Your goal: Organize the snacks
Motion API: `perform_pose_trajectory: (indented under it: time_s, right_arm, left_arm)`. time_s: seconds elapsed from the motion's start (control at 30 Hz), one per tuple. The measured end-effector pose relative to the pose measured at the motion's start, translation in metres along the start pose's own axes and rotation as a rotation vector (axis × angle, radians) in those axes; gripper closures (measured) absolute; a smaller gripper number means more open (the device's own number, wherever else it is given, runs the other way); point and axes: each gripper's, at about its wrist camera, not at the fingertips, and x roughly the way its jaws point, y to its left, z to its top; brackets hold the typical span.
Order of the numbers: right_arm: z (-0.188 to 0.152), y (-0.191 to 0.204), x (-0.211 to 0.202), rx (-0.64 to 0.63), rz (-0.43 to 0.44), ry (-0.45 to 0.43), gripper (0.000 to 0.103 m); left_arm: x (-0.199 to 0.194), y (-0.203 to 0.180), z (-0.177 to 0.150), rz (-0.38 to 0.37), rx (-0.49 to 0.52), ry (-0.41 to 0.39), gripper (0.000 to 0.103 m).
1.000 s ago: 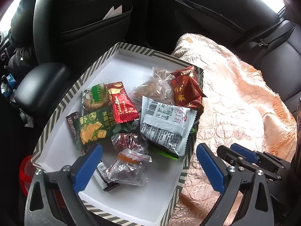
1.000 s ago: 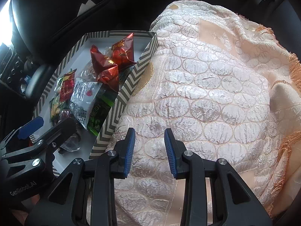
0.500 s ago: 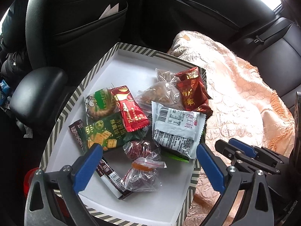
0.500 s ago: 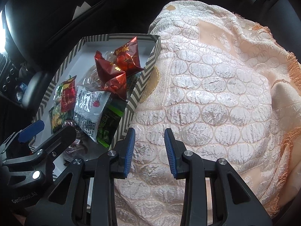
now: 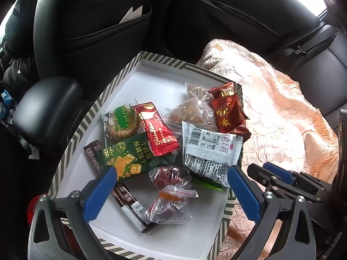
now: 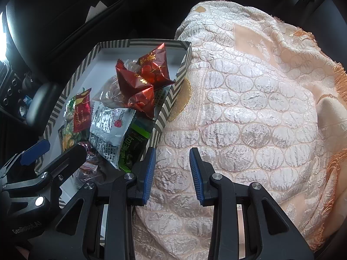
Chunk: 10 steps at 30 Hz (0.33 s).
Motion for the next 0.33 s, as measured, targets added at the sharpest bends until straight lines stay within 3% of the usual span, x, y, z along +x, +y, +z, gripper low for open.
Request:
perform_pose_trajectory:
  time_s: [0.33]
  right_arm:
    - [-0.0005, -0.0012, 0.0029, 0.003, 0.0, 0.01, 0.072]
  left_arm:
    - [-0.0031, -0.0063, -0.0007, 0.035, 0.025, -0.051, 0.0]
